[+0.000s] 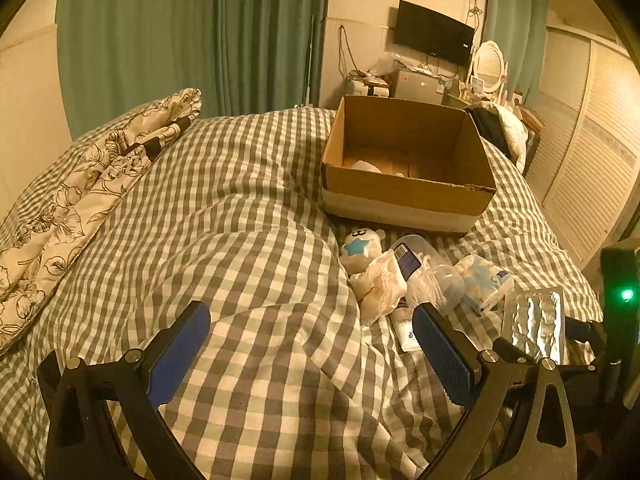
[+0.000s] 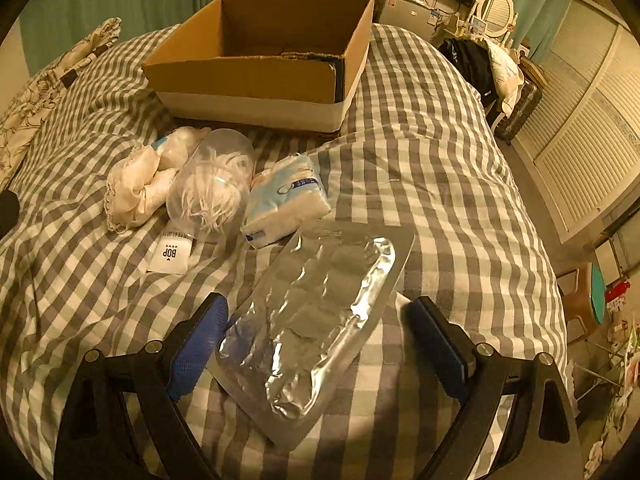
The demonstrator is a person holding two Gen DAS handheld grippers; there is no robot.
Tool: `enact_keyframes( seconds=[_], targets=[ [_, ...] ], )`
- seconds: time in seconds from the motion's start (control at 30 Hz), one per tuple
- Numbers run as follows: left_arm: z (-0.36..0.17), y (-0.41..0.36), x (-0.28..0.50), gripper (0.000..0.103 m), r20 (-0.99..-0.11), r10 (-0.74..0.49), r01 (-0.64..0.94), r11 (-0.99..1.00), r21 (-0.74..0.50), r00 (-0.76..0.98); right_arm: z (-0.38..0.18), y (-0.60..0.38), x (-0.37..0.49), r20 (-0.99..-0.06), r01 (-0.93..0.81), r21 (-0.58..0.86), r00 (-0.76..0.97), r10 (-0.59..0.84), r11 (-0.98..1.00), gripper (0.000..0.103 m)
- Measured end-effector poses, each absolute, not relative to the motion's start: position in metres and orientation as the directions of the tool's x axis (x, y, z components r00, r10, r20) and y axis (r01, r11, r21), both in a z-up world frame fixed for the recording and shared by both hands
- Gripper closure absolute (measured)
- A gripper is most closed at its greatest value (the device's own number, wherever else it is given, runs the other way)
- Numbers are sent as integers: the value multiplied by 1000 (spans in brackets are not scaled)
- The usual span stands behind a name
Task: Organize objects
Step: 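Grasp the silver blister pack with the right tool while the left tool grasps the lace cloth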
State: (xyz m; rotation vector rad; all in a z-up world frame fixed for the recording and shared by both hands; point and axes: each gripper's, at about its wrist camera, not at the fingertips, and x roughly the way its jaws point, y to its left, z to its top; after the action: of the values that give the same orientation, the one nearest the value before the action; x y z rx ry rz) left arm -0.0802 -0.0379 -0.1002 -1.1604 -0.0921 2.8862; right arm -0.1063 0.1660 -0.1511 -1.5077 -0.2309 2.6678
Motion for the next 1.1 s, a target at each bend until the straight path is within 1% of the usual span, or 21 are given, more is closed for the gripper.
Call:
enact_keyframes(
  seconds=[0.03, 0.07, 0.1, 0.17, 0.2, 0.23, 0.27, 0.3, 0.43, 0.53, 0.73, 0.83, 0.93, 1.0, 1.1],
  targets=[
    [-101, -38, -81, 0, -693, 50, -5, -998, -67, -719, -149, 166, -105, -842, 16, -161, -523, 129, -987, 23],
    [-101, -38, -81, 0, -695, 50, -4, -998, -68, -718, -146, 166, -103, -835, 16, -161, -536, 127, -987, 33],
    [-102, -38, -81, 0, -696, 50, -3, -998, -69, -716, -144, 166, -103, -830, 18, -163, -544, 127, -987, 38],
    [-103, -38, -82, 0, -700, 53, -3, -997, -72, -712, -139, 164, -103, -820, 30, -164, -559, 120, -986, 60],
    [-103, -38, -83, 0, -702, 55, -4, -997, -74, -710, -136, 164, -102, -816, 38, -161, -567, 111, -986, 65],
    [-104, -37, -83, 0, -704, 55, -5, -997, -73, -708, -133, 164, -102, -814, 50, -150, -574, 95, -987, 79],
    [-104, -36, -83, 0, -706, 54, -4, -997, -71, -706, -131, 164, -101, -810, 61, -141, -581, 79, -988, 87],
    [-105, -36, -84, 0, -708, 52, -4, -998, -69, -704, -127, 163, -100, -801, 73, -136, -595, 66, -988, 91],
    [-106, -31, -87, 0, -718, 64, -15, -997, -75, -693, -112, 159, -96, -762, 130, -154, -647, 34, -979, 95],
    [-107, -24, -93, 0, -727, 85, -35, -996, -83, -681, -102, 162, -100, -749, 153, -128, -662, -5, -980, 95],
    [-107, -4, -113, 0, -730, 97, -73, -995, -65, -677, -87, 176, -112, -718, 155, -118, -695, -24, -981, 95],
    [-114, 7, -130, 0, -747, 111, -99, -993, -60, -656, -85, 179, -121, -709, 167, -110, -704, -40, -980, 95],
    [-125, 18, -147, 3, -772, 101, -118, -992, -34, -627, -87, 183, -131, -708, 185, -86, -703, -71, -979, 95],
    [-137, 26, -157, 9, -798, 82, -130, -991, -5, -597, -91, 185, -135, -710, 193, -68, -698, -88, -979, 95],
    [-154, 35, -168, 17, -827, 81, -150, -989, 4, -556, -101, 189, -140, -722, 201, -32, -682, -116, -979, 95]
  ],
)
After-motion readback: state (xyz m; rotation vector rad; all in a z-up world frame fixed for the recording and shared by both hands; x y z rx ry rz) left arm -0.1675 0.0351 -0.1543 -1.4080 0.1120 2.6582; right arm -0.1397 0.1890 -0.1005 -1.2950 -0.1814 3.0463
